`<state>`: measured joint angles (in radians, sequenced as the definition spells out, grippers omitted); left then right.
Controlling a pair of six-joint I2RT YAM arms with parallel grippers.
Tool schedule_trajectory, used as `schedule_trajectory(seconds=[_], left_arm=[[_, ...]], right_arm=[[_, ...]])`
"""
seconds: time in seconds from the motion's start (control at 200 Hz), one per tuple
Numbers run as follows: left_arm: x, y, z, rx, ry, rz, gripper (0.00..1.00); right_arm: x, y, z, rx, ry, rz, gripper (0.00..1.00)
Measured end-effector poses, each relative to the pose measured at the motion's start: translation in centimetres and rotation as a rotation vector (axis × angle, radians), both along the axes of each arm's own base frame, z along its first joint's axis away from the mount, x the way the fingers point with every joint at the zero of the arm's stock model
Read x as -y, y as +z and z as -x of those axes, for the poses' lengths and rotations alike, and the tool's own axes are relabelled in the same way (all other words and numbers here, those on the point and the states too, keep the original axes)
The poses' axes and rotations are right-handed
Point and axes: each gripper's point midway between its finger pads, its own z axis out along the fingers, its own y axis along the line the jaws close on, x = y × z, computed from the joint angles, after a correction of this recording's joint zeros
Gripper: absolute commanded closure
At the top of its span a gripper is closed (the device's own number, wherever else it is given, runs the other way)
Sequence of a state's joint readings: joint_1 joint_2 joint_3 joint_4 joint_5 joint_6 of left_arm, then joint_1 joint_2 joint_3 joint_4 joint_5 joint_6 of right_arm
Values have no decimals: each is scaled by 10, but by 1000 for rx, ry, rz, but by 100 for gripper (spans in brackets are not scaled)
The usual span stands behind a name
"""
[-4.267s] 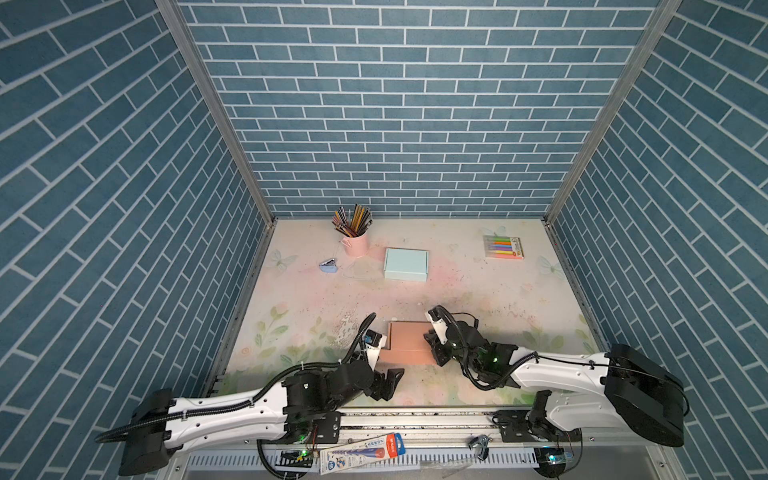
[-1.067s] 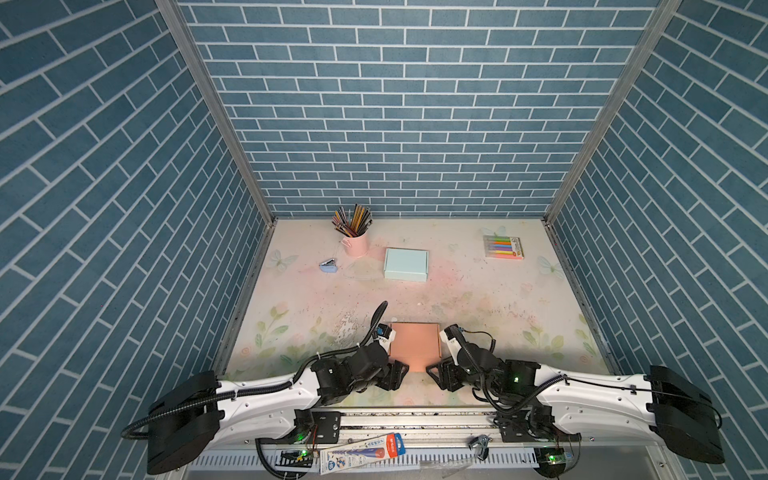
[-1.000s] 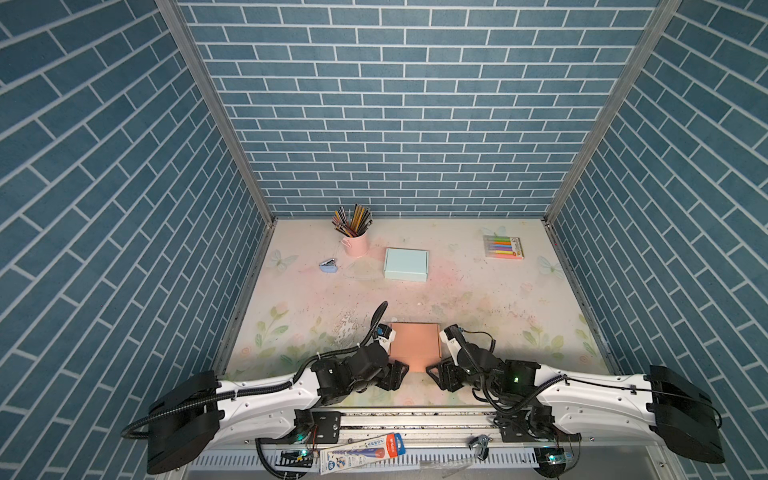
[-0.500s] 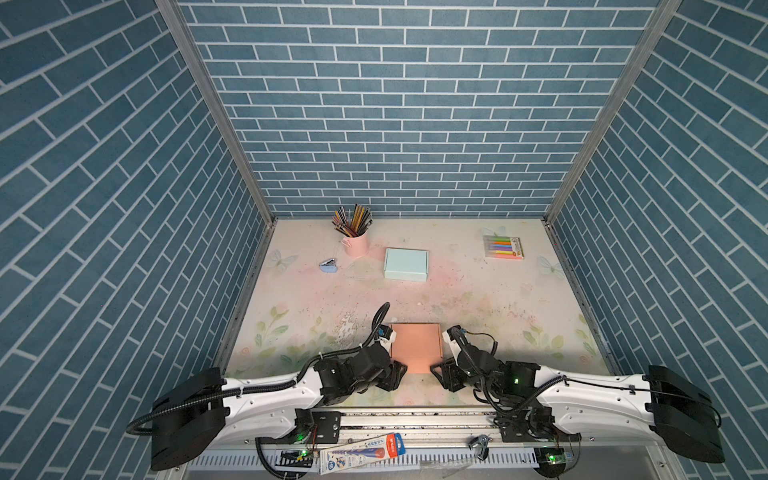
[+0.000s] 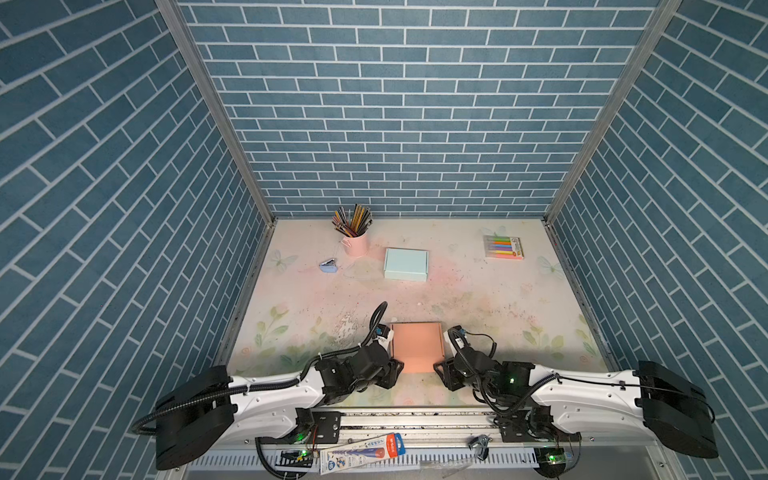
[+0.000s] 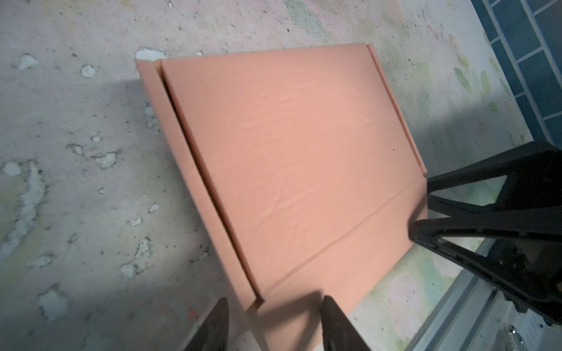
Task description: Fold the paper box
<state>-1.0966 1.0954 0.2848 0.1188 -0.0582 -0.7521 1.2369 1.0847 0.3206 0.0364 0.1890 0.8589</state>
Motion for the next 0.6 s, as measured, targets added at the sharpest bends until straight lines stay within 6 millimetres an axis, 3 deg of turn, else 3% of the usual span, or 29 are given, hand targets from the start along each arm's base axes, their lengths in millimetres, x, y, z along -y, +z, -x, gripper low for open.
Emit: schedule_trajectory(seconds=[0.15, 0.445, 0.6], left_arm=[[-1, -1, -3, 7, 6, 5, 57], [-3, -10, -6, 0, 16, -8, 57], [-4, -7, -5, 6, 11, -7, 42]], right_arm=[[1, -2, -2, 3, -8, 8, 54], [5, -7, -7, -1, -29, 29, 55], [7, -7, -11, 8, -34, 33, 54]])
